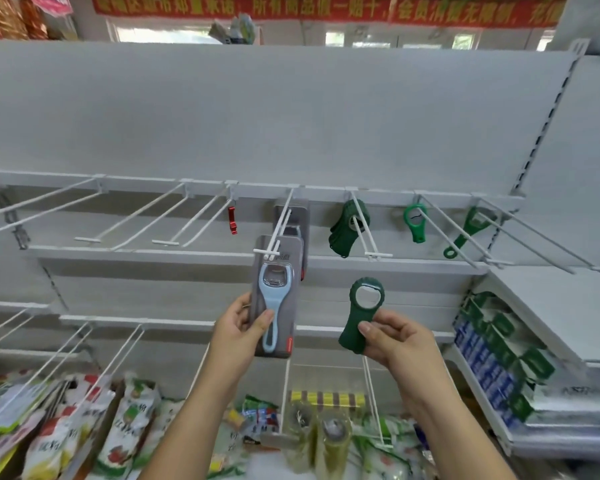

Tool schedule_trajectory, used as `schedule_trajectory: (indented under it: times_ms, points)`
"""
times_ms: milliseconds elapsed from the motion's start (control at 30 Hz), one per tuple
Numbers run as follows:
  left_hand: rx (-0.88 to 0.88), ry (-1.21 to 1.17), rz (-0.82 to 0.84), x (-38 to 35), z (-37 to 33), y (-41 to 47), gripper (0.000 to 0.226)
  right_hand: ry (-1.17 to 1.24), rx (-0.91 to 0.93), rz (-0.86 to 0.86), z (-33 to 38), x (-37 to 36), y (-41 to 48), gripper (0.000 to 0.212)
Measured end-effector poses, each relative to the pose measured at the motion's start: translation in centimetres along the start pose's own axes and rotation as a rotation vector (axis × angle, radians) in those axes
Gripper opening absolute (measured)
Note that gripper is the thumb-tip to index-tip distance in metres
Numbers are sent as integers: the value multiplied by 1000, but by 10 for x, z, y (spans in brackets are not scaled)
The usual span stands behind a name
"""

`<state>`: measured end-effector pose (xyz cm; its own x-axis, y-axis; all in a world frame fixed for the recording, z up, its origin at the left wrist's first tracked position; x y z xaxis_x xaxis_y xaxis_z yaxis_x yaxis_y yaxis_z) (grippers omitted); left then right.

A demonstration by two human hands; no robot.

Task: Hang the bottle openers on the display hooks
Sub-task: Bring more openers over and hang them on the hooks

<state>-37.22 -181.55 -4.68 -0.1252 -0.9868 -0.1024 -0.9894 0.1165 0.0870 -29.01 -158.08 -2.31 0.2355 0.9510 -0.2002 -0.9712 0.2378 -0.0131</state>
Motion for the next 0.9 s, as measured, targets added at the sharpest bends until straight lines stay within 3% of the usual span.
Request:
schedule_trajectory:
  times_ms: [400, 767, 900]
  points:
    - [-33, 103, 18, -19, 8, 82, 28, 5, 96, -87, 27, 14, 5, 27]
    - [-53, 231, -13, -25, 31, 141, 3, -25, 125, -126, 37, 16, 13, 21]
    - [-36, 260, -25, -25, 39, 147, 29, -25, 127, -128, 37, 17, 14, 22]
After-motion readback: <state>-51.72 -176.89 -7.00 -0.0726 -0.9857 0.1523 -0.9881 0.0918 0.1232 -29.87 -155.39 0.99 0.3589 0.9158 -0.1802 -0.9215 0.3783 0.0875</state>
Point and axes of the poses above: each hand's wrist, its own y-axis towards the middle knuckle, its own x-axis out of the back of the hand, z = x × y, the point moved 2 cm from there along y, towards the middle knuckle, and after that the axes turned 4 degrees about z, right-handed, at the moved point
